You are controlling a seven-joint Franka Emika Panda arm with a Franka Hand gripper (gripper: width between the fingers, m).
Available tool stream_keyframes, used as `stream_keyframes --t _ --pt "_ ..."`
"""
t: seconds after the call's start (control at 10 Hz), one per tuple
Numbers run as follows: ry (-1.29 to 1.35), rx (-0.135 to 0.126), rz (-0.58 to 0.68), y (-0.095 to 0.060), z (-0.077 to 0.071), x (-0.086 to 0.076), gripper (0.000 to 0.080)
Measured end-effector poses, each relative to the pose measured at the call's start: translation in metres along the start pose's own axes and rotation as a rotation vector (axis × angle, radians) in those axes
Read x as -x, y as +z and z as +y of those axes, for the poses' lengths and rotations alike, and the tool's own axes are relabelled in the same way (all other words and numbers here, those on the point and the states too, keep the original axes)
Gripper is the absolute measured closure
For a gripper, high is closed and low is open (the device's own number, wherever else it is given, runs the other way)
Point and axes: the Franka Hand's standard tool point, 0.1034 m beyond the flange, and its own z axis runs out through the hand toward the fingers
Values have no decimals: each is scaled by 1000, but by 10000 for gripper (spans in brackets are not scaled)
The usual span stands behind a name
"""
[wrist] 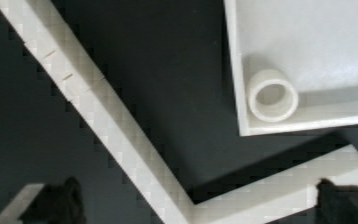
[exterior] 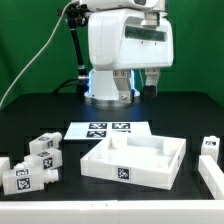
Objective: Assemble one leg
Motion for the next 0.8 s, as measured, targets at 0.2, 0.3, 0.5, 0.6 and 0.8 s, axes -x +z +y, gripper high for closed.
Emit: stream_keyframes --t 0.2,0.3,0.5,0.6,0.8 --pt "-43 13 5 0 2 3 150" --pt "-123 42 17 1 1 15 150" --pt "-365 35 -1 5 -11 31 150" --pt "-393 7 -19 7 -17 32 150" --pt "-393 2 -23 8 -17 33 150"
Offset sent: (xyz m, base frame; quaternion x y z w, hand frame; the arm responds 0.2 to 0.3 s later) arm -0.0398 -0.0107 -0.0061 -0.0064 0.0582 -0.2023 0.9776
